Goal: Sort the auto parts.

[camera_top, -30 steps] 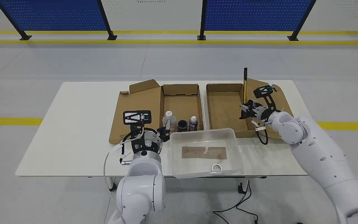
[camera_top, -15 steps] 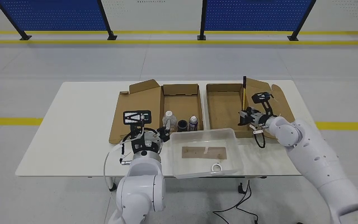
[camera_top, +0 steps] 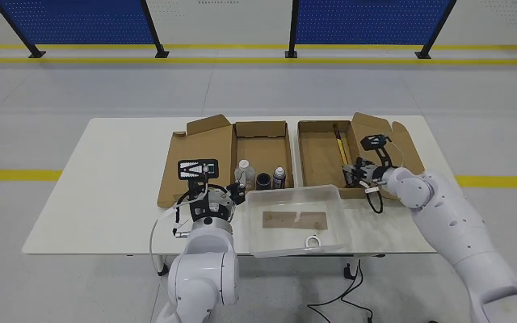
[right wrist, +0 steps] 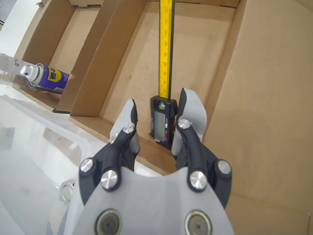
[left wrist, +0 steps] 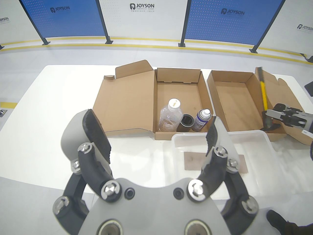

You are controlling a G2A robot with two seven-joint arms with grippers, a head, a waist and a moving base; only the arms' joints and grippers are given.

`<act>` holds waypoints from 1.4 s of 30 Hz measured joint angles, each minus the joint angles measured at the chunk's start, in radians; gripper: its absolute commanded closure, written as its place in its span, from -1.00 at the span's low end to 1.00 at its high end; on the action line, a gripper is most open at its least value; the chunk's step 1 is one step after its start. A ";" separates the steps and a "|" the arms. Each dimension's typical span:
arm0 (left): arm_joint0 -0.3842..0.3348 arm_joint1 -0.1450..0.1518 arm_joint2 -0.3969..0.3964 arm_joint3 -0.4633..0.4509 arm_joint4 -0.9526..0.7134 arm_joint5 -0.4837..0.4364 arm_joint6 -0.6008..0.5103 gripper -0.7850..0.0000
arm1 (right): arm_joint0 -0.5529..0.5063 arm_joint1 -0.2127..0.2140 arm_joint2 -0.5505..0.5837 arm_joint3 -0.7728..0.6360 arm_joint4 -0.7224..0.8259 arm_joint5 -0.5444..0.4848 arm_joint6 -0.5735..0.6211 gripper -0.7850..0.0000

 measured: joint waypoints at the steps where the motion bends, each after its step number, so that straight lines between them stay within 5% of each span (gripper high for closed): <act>1: 0.000 0.000 0.000 0.000 0.000 0.000 0.000 -1.00 | 0.005 -0.002 0.000 0.003 -0.004 -0.003 0.003 -0.10; 8: 0.000 0.000 0.000 0.000 0.000 0.000 0.000 -1.00 | 0.040 -0.012 -0.002 -0.018 -0.056 -0.027 0.020 -0.46; 11: 0.000 0.000 0.000 0.000 0.000 0.000 0.000 -1.00 | 0.060 -0.009 0.001 -0.055 -0.113 -0.053 0.028 -0.29; 13: 0.000 0.000 0.000 0.000 0.000 0.000 0.000 -1.00 | 0.073 -0.003 0.007 -0.094 -0.164 -0.081 0.037 0.06; 17: 0.000 0.000 0.000 0.000 0.000 0.000 0.000 -1.00 | 0.087 0.013 0.017 -0.203 -0.279 -0.134 0.100 0.09; 26: 0.000 0.000 0.000 0.000 0.000 0.000 0.000 -1.00 | 0.057 0.044 0.026 -0.478 -0.329 -0.319 0.359 -0.25; 28: 0.000 0.000 0.000 0.000 0.000 0.000 0.000 -1.00 | 0.045 0.045 0.007 -0.530 -0.297 -0.353 0.440 -0.47; 33: 0.000 0.000 0.000 0.000 0.000 0.000 0.000 -1.00 | 0.035 0.041 -0.060 -0.626 -0.220 -0.359 0.636 -0.29; 36: 0.000 0.000 0.000 0.000 0.000 0.000 0.000 -1.00 | 0.043 0.043 -0.115 -0.668 -0.212 -0.297 0.696 -0.38; 40: 0.000 0.000 0.000 0.000 0.000 0.000 0.000 -1.00 | 0.075 0.052 -0.194 -0.697 -0.200 -0.239 0.754 0.00; 42: 0.000 0.000 0.000 0.000 0.000 0.000 0.000 -1.00 | 0.092 0.057 -0.229 -0.699 -0.188 -0.224 0.769 0.04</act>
